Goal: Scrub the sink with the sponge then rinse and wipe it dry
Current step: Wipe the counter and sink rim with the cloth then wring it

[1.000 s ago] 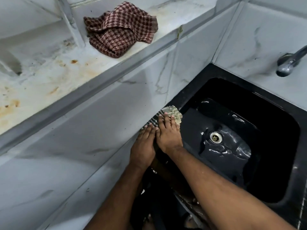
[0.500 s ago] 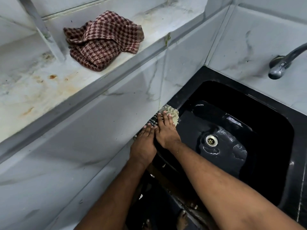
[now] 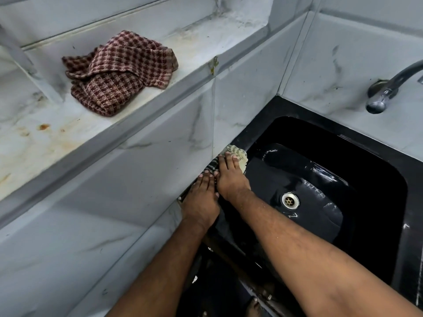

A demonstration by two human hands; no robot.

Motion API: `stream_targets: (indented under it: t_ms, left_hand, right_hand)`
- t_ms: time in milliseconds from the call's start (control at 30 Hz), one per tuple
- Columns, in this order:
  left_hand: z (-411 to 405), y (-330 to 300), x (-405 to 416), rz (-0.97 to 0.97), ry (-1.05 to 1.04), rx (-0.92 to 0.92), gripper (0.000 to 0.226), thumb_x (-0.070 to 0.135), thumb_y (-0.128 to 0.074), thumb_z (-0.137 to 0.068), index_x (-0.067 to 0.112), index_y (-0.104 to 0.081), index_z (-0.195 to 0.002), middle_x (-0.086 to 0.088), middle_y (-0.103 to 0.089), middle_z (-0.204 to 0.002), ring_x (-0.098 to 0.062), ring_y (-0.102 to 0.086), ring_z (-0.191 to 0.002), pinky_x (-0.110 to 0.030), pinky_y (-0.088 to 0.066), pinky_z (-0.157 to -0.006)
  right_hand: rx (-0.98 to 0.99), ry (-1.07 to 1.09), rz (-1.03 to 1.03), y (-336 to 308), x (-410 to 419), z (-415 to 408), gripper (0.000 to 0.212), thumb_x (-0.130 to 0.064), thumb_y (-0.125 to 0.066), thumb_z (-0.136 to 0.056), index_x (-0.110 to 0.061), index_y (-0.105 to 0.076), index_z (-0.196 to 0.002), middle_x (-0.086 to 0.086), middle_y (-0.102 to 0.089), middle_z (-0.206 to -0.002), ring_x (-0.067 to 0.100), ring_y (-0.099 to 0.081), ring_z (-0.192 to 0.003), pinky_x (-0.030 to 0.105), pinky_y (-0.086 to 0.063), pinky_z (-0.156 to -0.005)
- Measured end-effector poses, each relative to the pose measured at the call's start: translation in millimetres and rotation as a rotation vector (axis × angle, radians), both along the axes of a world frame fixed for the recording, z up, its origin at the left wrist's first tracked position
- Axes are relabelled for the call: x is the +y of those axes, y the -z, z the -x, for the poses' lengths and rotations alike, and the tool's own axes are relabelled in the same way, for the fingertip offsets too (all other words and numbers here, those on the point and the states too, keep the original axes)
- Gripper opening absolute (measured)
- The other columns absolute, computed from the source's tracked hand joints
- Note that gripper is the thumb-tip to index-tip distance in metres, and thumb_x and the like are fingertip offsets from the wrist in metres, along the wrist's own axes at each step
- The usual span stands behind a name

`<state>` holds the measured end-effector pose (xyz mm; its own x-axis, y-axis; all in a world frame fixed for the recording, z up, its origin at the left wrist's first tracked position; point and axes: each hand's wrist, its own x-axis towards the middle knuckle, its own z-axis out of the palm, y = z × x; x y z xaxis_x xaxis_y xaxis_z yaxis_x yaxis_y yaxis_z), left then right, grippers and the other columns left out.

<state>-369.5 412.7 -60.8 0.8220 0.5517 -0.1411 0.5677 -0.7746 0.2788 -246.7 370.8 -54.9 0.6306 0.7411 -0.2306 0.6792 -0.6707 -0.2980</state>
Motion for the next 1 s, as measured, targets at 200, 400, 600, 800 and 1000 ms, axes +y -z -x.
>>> stream_targets:
  t_ms: [200,400,600,800,1000]
  left_hand:
    - [-21.2,1.4,0.9,0.046,-0.019,-0.012,0.063,0.025,-0.029,-0.105,0.017,0.000,-0.160,-0.002,0.001,-0.168,-0.016,-0.002,-0.155,-0.032,-0.010,-0.125]
    - [-52.2,2.5,2.3,0.075,-0.013,-0.054,0.063,0.023,-0.031,-0.104,0.015,-0.003,-0.160,-0.003,-0.003,-0.168,-0.016,-0.002,-0.155,-0.032,-0.011,-0.125]
    - [-99.2,1.0,7.0,0.038,0.023,-0.044,0.062,0.023,-0.028,-0.104,0.015,-0.002,-0.160,-0.003,-0.001,-0.168,-0.017,0.000,-0.155,-0.030,-0.006,-0.125]
    - [-142.1,7.3,9.9,-0.020,0.038,-0.019,0.066,0.031,-0.029,-0.104,0.016,0.001,-0.160,-0.003,0.001,-0.168,-0.016,0.001,-0.155,-0.031,-0.008,-0.126]
    - [-186.9,9.4,13.2,-0.088,0.052,0.024,0.090,0.068,-0.014,-0.086,0.019,-0.002,-0.161,-0.001,-0.003,-0.168,-0.014,-0.004,-0.155,-0.034,-0.006,-0.126]
  right_hand:
    - [0.070,0.030,0.051,-7.5,10.2,-22.0,0.070,-0.037,-0.030,-0.102,-0.009,0.003,-0.158,0.005,0.009,-0.166,0.024,0.010,-0.152,0.042,-0.006,-0.122]
    - [0.090,0.022,0.061,-13.0,12.5,-56.3,0.071,-0.036,-0.034,-0.101,-0.009,0.000,-0.158,0.006,0.008,-0.166,0.025,0.008,-0.152,0.043,-0.009,-0.121]
    - [0.087,-0.010,0.017,-11.4,14.0,-107.3,0.069,-0.030,-0.038,-0.102,-0.005,-0.006,-0.157,0.012,0.003,-0.165,0.031,0.006,-0.152,0.042,-0.004,-0.123]
    - [0.087,-0.012,-0.016,-1.0,17.7,-153.0,0.067,-0.030,-0.036,-0.103,-0.004,-0.006,-0.157,0.014,0.002,-0.165,0.032,0.007,-0.152,0.044,-0.004,-0.124]
    - [-0.015,-0.036,-0.012,2.2,15.8,-199.8,0.068,-0.035,-0.032,-0.103,-0.004,-0.006,-0.157,0.014,0.000,-0.165,0.031,0.003,-0.152,0.036,0.004,-0.122]
